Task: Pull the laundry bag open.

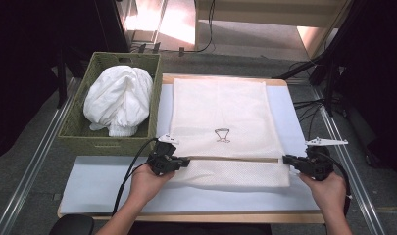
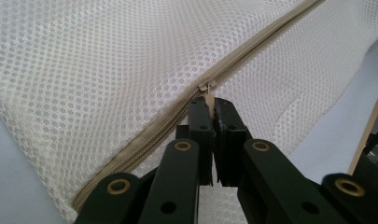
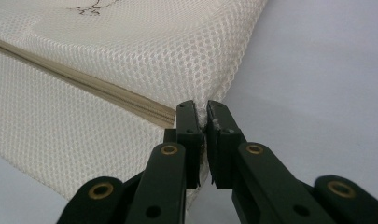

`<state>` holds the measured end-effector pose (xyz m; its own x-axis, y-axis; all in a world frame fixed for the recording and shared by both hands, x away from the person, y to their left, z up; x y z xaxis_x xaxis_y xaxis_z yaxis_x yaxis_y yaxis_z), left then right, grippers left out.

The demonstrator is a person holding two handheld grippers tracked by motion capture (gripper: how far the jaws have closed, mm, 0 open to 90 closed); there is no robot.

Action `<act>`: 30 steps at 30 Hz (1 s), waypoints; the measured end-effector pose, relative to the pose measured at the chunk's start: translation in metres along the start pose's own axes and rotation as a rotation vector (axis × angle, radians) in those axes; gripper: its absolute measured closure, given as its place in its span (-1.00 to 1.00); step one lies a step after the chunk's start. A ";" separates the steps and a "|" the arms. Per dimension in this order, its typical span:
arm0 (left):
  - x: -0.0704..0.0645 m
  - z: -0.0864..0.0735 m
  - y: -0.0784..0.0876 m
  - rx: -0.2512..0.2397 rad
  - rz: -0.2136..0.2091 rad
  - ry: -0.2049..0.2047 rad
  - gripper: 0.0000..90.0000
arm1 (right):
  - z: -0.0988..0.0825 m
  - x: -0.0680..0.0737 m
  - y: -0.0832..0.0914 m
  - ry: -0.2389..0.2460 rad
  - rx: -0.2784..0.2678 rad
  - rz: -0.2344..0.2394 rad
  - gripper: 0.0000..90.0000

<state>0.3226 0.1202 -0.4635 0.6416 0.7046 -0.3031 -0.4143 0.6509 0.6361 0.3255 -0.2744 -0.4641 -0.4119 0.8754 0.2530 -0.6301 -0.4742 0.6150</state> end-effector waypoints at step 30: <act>0.014 -0.007 0.015 -0.014 0.033 0.049 0.96 | -0.001 -0.003 -0.001 0.000 0.006 -0.002 0.90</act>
<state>0.3202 0.1418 -0.4632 0.5952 0.7385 -0.3167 -0.4436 0.6306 0.6368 0.3266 -0.2766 -0.4664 -0.4110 0.8762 0.2518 -0.6267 -0.4722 0.6199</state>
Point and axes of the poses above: each handheld gripper's, and its own axes: y roughly backward along the jaws, z roughly out of its top, x roughly to its left, the point moved 5 cm from there along -y, roughly forward along the jaws, and after that the axes turned 10 degrees about -x, right-handed, at the moved point
